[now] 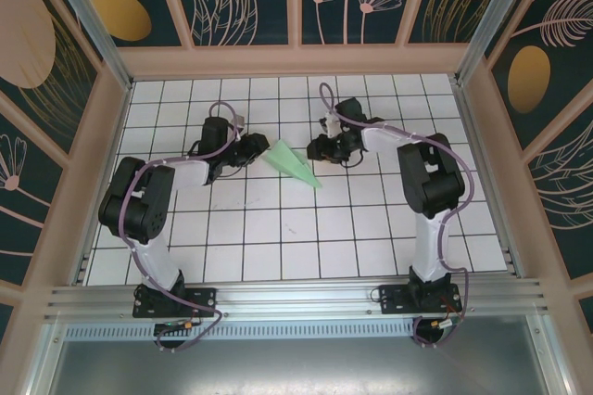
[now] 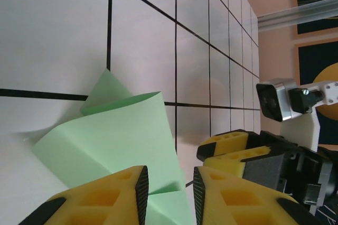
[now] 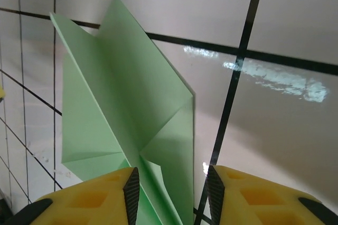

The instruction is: Fold a paper plane with a square sheet of paper (pick it up from the middle)

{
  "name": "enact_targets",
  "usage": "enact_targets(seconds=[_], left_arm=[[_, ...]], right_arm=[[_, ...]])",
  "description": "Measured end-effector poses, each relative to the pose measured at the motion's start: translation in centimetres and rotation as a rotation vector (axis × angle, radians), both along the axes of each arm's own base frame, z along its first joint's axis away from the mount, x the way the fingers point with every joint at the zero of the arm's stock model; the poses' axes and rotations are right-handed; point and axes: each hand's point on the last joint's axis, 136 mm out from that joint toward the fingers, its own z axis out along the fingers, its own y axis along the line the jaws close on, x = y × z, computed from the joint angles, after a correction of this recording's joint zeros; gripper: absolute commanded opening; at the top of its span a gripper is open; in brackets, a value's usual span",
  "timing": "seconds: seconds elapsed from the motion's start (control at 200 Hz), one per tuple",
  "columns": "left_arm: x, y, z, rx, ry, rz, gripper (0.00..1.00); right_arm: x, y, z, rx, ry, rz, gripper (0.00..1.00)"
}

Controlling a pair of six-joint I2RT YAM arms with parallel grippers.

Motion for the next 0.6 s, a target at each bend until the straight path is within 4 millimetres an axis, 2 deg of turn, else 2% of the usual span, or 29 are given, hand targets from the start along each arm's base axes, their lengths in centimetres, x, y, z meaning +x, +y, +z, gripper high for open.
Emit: enact_targets(seconds=[0.265, 0.47, 0.6], left_arm=[[-0.5, 0.1, -0.4, -0.014, 0.007, 0.005, 0.32], [-0.7, 0.2, -0.3, -0.011, 0.004, 0.009, 0.32], [-0.8, 0.3, -0.2, -0.01, 0.002, 0.011, 0.32]], right_arm=[[-1.4, 1.3, -1.0, -0.089, -0.035, 0.062, 0.45], [-1.5, 2.5, -0.3, -0.142, -0.102, 0.122, 0.44], [-1.5, 2.8, -0.3, -0.167, -0.127, 0.136, 0.46]])
